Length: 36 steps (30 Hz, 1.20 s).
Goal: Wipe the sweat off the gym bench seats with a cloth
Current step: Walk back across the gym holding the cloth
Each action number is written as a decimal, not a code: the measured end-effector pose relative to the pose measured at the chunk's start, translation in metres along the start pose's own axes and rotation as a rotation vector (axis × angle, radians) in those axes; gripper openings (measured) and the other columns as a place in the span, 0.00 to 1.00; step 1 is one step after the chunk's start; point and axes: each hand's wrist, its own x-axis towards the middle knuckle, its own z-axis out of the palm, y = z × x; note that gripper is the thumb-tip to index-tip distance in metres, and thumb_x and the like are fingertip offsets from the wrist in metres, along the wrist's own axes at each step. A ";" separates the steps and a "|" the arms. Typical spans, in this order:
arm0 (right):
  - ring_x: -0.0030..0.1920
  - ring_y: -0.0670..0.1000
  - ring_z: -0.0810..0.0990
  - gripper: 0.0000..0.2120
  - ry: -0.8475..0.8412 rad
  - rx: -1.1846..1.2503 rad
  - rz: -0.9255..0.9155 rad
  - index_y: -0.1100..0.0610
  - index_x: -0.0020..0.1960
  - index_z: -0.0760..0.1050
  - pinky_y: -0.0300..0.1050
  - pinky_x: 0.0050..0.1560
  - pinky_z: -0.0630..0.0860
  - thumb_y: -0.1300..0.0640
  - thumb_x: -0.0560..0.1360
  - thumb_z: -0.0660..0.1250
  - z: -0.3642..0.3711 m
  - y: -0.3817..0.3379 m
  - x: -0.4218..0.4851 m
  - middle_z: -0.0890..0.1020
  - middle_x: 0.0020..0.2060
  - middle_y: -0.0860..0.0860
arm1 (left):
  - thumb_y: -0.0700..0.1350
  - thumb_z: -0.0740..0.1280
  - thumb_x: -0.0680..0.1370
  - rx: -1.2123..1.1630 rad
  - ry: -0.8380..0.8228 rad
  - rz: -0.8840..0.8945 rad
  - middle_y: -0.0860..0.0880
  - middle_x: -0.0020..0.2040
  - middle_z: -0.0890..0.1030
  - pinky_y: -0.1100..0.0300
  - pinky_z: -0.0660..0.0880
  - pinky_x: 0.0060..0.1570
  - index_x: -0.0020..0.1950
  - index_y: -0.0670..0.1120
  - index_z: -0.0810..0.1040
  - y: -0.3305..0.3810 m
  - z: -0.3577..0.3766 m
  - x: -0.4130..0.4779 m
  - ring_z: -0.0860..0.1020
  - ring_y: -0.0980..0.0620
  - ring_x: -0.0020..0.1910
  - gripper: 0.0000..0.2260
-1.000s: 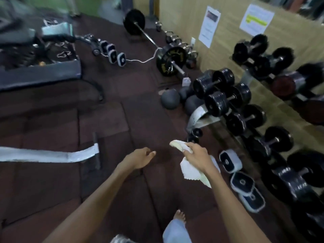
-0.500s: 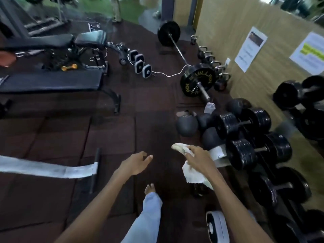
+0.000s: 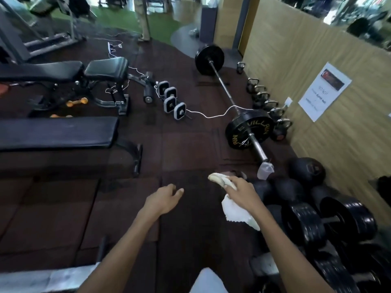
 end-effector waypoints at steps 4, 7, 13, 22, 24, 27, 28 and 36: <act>0.56 0.52 0.80 0.14 -0.065 -0.030 -0.016 0.43 0.54 0.77 0.56 0.61 0.71 0.46 0.72 0.58 0.002 -0.004 0.104 0.84 0.45 0.44 | 0.63 0.51 0.80 -0.003 -0.049 -0.053 0.47 0.63 0.76 0.51 0.73 0.58 0.66 0.48 0.71 0.000 -0.024 0.085 0.75 0.46 0.59 0.25; 0.54 0.50 0.80 0.14 -0.103 -0.055 0.010 0.44 0.57 0.77 0.50 0.56 0.71 0.46 0.75 0.59 -0.003 -0.012 0.188 0.84 0.45 0.44 | 0.64 0.52 0.80 -0.039 -0.085 -0.084 0.47 0.64 0.76 0.50 0.72 0.59 0.67 0.48 0.71 0.009 -0.042 0.161 0.75 0.46 0.60 0.25; 0.58 0.55 0.78 0.16 -0.098 -0.017 0.026 0.41 0.59 0.76 0.57 0.57 0.75 0.44 0.74 0.58 -0.041 -0.049 0.371 0.83 0.51 0.43 | 0.64 0.53 0.79 -0.062 -0.080 -0.089 0.47 0.61 0.77 0.50 0.73 0.59 0.64 0.47 0.72 0.055 -0.123 0.321 0.76 0.47 0.57 0.24; 0.59 0.58 0.78 0.15 -0.059 -0.067 -0.048 0.45 0.61 0.77 0.57 0.59 0.74 0.49 0.77 0.60 -0.104 -0.112 0.607 0.83 0.55 0.49 | 0.64 0.54 0.79 -0.081 -0.007 -0.067 0.46 0.65 0.75 0.52 0.72 0.59 0.67 0.48 0.71 0.124 -0.253 0.538 0.75 0.45 0.62 0.25; 0.59 0.57 0.78 0.15 -0.048 -0.078 -0.035 0.45 0.61 0.77 0.57 0.59 0.74 0.47 0.77 0.59 -0.114 -0.120 0.662 0.83 0.55 0.48 | 0.63 0.54 0.79 -0.072 0.007 -0.060 0.46 0.65 0.76 0.53 0.72 0.58 0.67 0.48 0.71 0.133 -0.277 0.590 0.75 0.45 0.62 0.24; 0.58 0.55 0.79 0.18 -0.052 -0.048 -0.011 0.43 0.60 0.77 0.57 0.58 0.74 0.43 0.75 0.57 -0.125 -0.136 0.745 0.83 0.54 0.45 | 0.63 0.54 0.79 -0.100 0.000 -0.063 0.46 0.66 0.75 0.52 0.71 0.59 0.68 0.48 0.70 0.145 -0.313 0.671 0.74 0.46 0.63 0.25; 0.58 0.55 0.78 0.19 -0.058 -0.045 0.011 0.43 0.60 0.76 0.57 0.58 0.75 0.42 0.73 0.57 -0.129 -0.141 0.772 0.83 0.54 0.45 | 0.63 0.54 0.79 -0.105 -0.009 -0.070 0.46 0.66 0.75 0.52 0.71 0.60 0.68 0.48 0.70 0.149 -0.326 0.698 0.74 0.46 0.63 0.25; 0.57 0.56 0.80 0.21 -0.046 -0.038 0.014 0.41 0.61 0.76 0.57 0.58 0.75 0.40 0.71 0.56 -0.181 -0.199 0.984 0.83 0.55 0.46 | 0.62 0.54 0.80 -0.098 -0.046 -0.055 0.47 0.61 0.78 0.51 0.73 0.57 0.63 0.48 0.73 0.199 -0.444 0.887 0.76 0.47 0.59 0.22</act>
